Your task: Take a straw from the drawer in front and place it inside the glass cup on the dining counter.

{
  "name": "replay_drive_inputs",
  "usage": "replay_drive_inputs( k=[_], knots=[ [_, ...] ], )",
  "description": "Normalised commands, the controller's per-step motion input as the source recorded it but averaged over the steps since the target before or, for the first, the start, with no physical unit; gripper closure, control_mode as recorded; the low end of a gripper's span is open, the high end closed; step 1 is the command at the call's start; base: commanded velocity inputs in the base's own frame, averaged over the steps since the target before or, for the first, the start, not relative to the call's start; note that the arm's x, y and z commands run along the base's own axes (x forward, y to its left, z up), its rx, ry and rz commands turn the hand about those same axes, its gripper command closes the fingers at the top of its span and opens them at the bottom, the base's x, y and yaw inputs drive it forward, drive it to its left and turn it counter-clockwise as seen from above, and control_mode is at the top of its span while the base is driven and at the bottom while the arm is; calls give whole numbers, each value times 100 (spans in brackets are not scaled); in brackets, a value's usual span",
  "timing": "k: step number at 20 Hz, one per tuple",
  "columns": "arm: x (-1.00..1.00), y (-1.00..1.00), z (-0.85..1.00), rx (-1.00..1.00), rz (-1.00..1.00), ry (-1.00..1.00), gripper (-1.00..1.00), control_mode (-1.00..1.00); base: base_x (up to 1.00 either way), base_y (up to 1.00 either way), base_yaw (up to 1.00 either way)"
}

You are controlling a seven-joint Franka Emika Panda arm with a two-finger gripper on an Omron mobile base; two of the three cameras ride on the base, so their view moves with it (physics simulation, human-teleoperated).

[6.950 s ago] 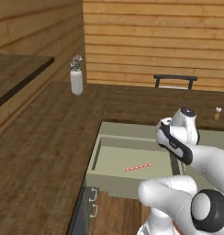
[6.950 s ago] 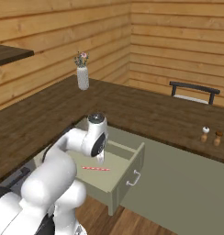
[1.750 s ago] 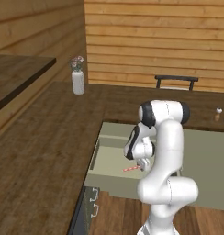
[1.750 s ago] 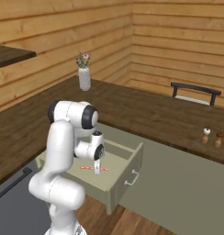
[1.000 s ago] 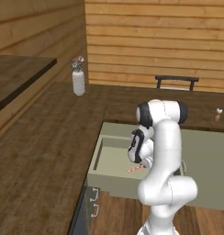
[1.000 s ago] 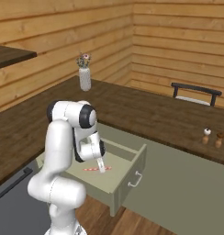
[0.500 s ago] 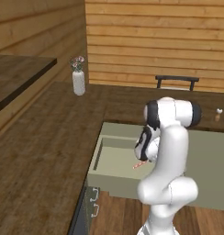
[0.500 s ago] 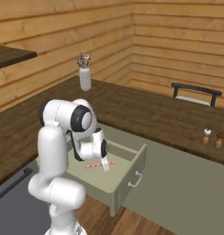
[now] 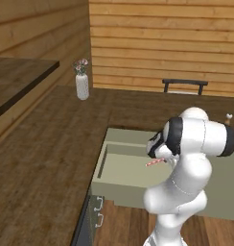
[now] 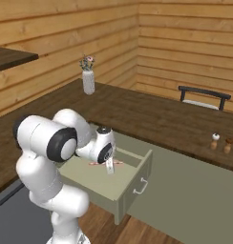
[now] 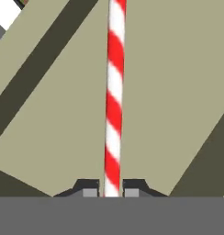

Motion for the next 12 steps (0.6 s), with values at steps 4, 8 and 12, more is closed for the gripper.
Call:
replay_drive_inputs(
  k=[4,8,12],
  knots=[
    [1,-4,100,0,-23,17,100,-100,0,0,0],
    [0,0,100,-6,-18,31,100,-100,0,0,0],
    [-12,-1,100,-2,-20,21,100,-100,0,0,0]
  ],
)
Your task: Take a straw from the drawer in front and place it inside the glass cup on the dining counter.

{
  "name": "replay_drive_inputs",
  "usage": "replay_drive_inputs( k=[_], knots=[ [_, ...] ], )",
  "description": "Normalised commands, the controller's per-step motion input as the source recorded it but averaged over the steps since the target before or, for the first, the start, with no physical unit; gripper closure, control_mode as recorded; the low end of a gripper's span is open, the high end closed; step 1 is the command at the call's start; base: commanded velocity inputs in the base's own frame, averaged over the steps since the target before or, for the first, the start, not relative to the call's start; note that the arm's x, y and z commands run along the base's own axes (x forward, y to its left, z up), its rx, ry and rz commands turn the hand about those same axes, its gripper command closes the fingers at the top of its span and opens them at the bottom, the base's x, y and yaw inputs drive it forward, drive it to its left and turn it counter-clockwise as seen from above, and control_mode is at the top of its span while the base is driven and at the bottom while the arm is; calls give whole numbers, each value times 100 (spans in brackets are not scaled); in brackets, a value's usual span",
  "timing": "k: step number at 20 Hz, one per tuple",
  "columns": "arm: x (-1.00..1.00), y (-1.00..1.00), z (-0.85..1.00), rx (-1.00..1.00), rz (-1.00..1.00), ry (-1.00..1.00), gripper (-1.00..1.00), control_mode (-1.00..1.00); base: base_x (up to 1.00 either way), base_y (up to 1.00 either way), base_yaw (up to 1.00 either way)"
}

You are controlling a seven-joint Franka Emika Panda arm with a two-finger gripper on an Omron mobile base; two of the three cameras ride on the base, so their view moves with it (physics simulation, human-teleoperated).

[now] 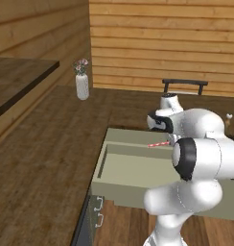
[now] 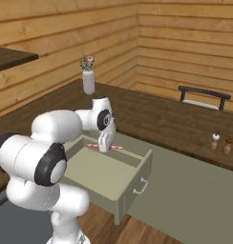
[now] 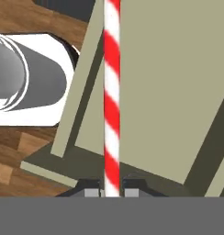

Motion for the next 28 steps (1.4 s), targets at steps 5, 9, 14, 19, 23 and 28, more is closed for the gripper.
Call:
replay_drive_inputs(
  k=[5,9,14,19,23,28],
  knots=[
    [-64,0,100,0,-17,2,100,-100,0,0,0],
    [-99,0,98,0,-20,-21,100,-100,0,0,0],
    [-100,1,53,4,-19,-54,100,-100,0,0,0],
    [-98,17,28,0,-13,-45,100,-100,0,0,0],
    [-74,61,0,-10,-8,-27,100,-100,0,0,0],
    [-46,64,0,-16,-1,-8,100,-100,0,0,0]
  ],
)
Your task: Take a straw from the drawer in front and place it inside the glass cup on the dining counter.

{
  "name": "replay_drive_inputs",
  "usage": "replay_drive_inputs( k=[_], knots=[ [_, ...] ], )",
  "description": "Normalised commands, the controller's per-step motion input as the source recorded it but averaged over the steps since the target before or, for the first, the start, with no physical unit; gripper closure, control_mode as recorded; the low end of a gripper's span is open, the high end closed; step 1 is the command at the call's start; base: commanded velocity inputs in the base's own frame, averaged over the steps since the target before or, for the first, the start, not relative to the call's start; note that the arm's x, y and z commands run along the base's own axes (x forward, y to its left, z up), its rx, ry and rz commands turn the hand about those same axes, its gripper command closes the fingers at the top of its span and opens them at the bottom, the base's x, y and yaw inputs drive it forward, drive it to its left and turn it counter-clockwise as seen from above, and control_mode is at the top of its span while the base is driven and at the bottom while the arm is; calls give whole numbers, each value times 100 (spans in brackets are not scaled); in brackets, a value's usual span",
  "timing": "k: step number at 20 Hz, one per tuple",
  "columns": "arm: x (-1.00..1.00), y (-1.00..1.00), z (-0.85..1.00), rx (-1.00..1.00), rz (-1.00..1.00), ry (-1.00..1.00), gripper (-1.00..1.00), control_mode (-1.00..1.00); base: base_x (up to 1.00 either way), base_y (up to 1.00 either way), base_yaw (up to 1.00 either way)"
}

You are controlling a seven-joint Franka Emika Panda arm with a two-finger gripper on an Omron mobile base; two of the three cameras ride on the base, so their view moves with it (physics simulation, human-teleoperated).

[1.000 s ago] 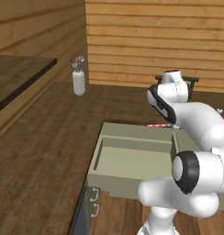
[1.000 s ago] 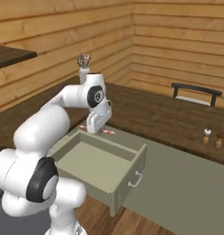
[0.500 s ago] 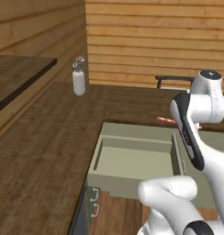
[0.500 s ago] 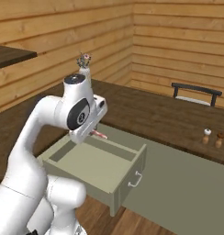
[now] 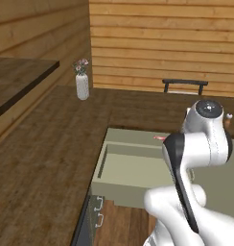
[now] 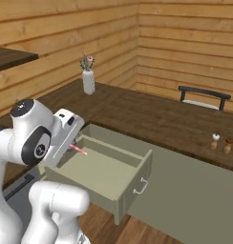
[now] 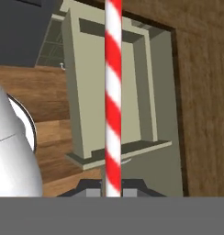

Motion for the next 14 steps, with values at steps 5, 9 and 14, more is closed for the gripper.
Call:
replay_drive_inputs(
  k=[5,9,14],
  knots=[
    [-17,12,0,-4,0,1,100,-100,0,0,0],
    [0,19,-10,-8,0,5,100,-100,0,0,0],
    [0,13,-12,-3,0,0,100,-100,0,0,0]
  ],
)
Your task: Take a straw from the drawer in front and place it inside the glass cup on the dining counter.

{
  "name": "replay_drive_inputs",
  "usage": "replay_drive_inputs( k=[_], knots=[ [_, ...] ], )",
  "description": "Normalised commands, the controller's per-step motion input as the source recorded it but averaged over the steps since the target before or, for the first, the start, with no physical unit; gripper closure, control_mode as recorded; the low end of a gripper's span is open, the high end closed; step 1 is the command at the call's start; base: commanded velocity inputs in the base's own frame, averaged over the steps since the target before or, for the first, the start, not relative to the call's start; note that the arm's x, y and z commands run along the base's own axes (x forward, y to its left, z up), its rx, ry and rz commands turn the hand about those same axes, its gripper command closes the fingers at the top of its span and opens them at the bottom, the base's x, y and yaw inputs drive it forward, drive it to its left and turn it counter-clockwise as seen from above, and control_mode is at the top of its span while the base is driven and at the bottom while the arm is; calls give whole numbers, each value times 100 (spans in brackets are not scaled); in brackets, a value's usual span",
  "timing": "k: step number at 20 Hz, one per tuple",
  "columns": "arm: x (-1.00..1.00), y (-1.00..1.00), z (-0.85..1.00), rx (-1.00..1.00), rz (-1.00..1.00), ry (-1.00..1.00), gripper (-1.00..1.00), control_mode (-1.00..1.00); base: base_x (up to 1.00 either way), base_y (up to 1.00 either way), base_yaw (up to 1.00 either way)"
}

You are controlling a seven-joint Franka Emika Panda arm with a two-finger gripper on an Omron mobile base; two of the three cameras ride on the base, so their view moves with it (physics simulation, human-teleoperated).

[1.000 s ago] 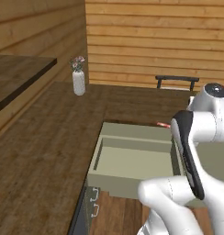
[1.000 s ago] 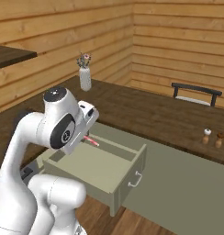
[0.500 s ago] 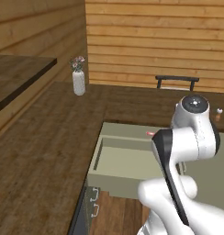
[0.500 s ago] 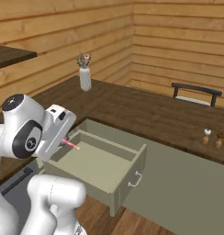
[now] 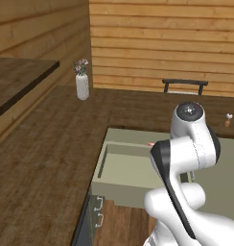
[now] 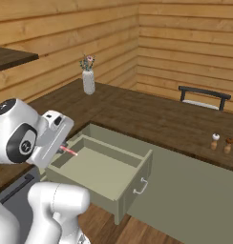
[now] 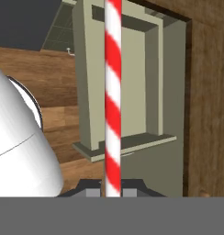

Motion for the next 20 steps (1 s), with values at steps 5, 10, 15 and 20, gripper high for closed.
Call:
replay_drive_inputs(
  k=[5,10,15,20],
  knots=[
    [-15,8,-4,-2,-1,-1,100,100,-8,0,-1],
    [0,0,0,0,0,0,100,100,-47,-24,-12],
    [0,0,0,0,0,0,100,100,-23,-62,-18],
    [0,0,0,0,0,0,100,100,3,-99,-21]
  ],
)
